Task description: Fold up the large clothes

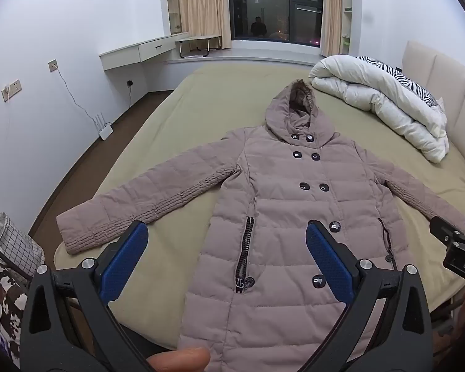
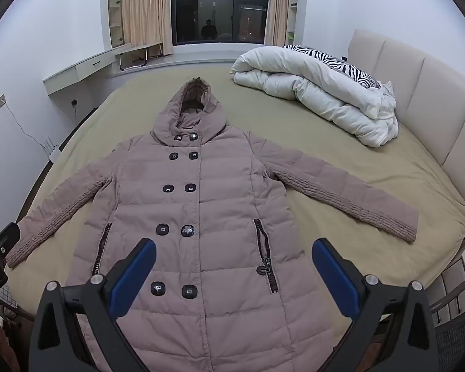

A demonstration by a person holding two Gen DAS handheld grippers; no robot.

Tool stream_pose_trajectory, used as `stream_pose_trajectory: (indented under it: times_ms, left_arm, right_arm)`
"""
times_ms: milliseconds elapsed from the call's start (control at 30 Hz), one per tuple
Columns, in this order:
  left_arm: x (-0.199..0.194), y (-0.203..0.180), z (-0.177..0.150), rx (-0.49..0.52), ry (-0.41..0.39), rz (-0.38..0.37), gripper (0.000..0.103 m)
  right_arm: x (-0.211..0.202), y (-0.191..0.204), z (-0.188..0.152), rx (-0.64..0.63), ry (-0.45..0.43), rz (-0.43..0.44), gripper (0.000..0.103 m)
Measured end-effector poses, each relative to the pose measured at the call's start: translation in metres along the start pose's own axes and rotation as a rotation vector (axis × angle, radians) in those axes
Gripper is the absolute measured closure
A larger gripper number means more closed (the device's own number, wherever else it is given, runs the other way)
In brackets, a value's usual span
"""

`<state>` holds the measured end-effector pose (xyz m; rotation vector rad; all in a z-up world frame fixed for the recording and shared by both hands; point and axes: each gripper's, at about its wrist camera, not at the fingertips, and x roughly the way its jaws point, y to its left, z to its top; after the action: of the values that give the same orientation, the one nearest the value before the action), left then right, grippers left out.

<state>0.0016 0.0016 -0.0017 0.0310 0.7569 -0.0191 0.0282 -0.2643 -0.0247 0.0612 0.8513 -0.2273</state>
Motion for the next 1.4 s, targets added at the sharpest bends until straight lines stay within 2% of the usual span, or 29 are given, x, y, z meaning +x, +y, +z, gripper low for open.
stream_pose_trajectory:
  times_ms: [233, 367, 1400]
  left_arm:
    - [-0.005, 0.0065, -0.0019, -0.001, -0.016, -0.008, 0.0]
    - [-0.0009, 0.0008, 0.0006, 0.007, -0.008, 0.013, 0.0]
    - [0.0024, 0.0076, -0.0055, -0.012, 0.001, 0.018, 0.0]
  right_arm:
    - [-0.0006, 0.0007, -0.0007, -0.001, -0.001, 0.001, 0.0]
    - [0.0007, 0.0006, -0.0013, -0.001, 0.001, -0.002, 0.0]
    - [0.0057, 0.0047, -0.007, -0.005, 0.01, 0.004, 0.0]
